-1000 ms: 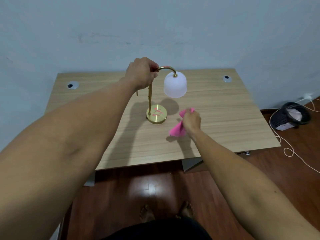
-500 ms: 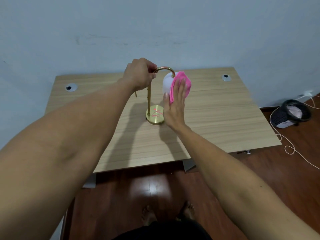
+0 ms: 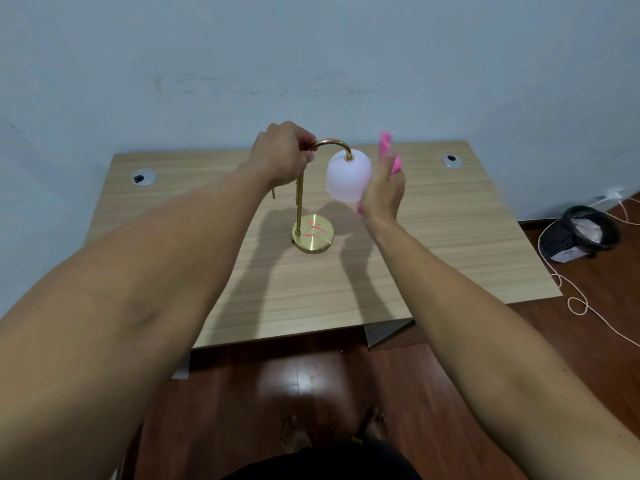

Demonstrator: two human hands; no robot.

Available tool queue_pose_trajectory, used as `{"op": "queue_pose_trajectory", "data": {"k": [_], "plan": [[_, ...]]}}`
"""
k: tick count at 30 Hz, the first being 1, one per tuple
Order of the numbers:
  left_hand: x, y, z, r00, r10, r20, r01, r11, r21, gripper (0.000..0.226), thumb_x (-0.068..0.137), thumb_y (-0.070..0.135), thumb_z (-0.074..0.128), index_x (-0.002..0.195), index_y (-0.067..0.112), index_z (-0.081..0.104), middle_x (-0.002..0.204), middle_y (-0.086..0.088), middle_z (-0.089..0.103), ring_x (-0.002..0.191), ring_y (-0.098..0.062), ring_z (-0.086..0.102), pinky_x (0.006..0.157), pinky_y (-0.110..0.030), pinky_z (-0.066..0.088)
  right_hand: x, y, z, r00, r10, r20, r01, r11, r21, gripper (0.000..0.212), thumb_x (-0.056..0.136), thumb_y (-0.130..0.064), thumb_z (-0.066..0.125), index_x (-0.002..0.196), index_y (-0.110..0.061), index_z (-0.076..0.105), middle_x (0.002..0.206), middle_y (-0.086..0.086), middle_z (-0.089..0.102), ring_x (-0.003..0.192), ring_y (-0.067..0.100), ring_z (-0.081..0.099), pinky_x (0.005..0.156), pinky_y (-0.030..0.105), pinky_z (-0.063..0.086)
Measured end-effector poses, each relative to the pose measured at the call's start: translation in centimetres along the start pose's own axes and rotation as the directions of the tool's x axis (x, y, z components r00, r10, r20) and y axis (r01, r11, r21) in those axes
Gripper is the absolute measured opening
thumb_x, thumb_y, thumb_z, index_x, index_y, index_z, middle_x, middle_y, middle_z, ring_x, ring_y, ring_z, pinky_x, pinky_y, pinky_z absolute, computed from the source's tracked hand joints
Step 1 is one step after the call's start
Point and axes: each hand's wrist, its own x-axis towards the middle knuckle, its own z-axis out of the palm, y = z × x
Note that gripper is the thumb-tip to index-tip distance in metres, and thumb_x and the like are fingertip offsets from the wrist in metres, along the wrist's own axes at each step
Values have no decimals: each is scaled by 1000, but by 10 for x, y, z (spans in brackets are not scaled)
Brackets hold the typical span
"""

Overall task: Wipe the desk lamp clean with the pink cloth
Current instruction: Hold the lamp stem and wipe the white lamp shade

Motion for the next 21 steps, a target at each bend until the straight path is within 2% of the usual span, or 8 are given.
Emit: {"op": "queue_pose_trajectory", "data": {"k": [3,5,8,10,12,15,18,21], "plan": [[1,-1,0,1000,12,3,-12,1000,19,19,92,28,69,108,29,78,110,2,78,107,-28,68,96,-37,52,-4,14,7,944,-280,174,318,915,-250,59,105,-63,31,149,-32,55,150,-8,57,141,15,51,116,51,43],[1,0,0,1000,19,6,-19,999,27,19,92,28,69,108,29,78,110,2,78,107,-28,67,96,-37,52,-4,20,4,923,-341,178,376,897,-234,48,109,-52,32,149,-37,54,154,-19,50,143,14,48,112,59,46],[2,0,0,1000,10,6,-10,1000,28,20,92,28,69,111,29,78,112,2,77,108,-27,67,97,-35,51,0,15,-8,989,84,124,-70,991,-118,44,104,-54,36,133,-41,65,126,-6,61,111,34,68,74,49,62],[3,-1,0,1000,7,4,-7,1000,26,21,92,28,70,111,30,78,112,3,77,109,-27,67,95,-33,49,11,21,-21,935,334,118,-333,942,-24,47,105,-48,36,126,-22,69,113,4,68,112,33,67,84,36,54],[2,0,0,1000,1,5,-2,1000,25,20,91,28,70,109,30,78,110,3,78,107,-27,67,93,-33,49,15,19,-25,905,421,67,-426,897,115,44,107,-43,39,118,-11,67,108,8,68,111,29,66,81,33,51],[3,2,0,1000,-6,25,6,1000,22,17,91,27,70,106,30,79,106,3,77,102,-27,69,94,-35,52,10,3,-16,981,193,33,-196,976,94,40,104,-53,41,120,-29,70,124,-2,71,111,24,68,62,27,46],[3,3,-4,999,-20,33,20,1000,11,16,90,28,71,104,30,79,104,4,78,99,-26,70,96,-38,54,-3,-9,-1,969,-128,212,134,991,-14,43,110,-50,35,139,-36,63,141,-14,62,128,5,58,85,17,48],[2,3,-4,999,-28,32,28,1000,1,15,89,28,72,102,31,79,99,5,78,96,-26,71,96,-38,54,-9,0,2,940,-240,242,257,965,-43,41,112,-46,32,140,-43,61,147,-23,52,133,-13,47,107,19,44]]}}
